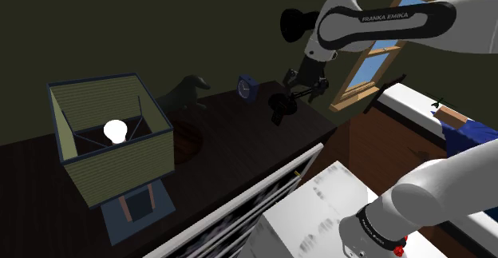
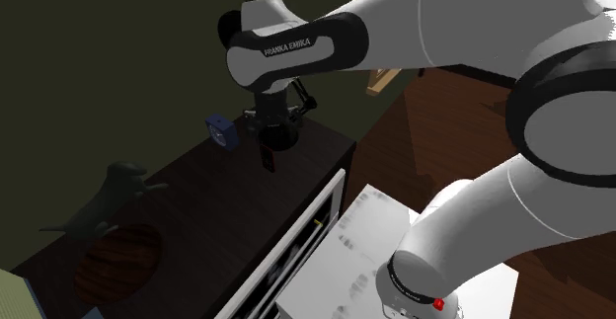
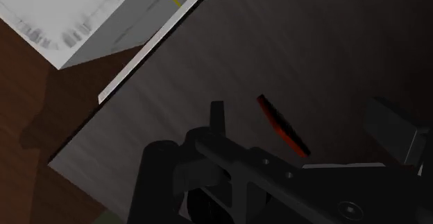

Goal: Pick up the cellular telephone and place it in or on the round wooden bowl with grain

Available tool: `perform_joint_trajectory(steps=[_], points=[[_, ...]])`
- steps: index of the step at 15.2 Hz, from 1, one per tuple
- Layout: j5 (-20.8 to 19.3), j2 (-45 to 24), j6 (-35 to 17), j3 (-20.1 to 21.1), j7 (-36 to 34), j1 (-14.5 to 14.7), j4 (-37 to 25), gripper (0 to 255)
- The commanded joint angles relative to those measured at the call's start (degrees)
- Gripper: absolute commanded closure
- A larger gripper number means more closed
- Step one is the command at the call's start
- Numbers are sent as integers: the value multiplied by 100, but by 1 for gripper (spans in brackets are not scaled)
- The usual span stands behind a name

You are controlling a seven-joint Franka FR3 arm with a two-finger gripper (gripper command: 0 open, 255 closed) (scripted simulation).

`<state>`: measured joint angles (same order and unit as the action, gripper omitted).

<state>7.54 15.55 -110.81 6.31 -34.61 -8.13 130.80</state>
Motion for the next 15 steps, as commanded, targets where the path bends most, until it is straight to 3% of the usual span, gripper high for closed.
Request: perform_joint_trajectory(steps=[1, 6, 15], points=[[50, -495, -304, 46, -547, -85, -183, 0], [149, -1509, -888, 14, -1727, -248, -596, 0], [187, -1814, -1496, 43, -1772, -207, -297, 0]])
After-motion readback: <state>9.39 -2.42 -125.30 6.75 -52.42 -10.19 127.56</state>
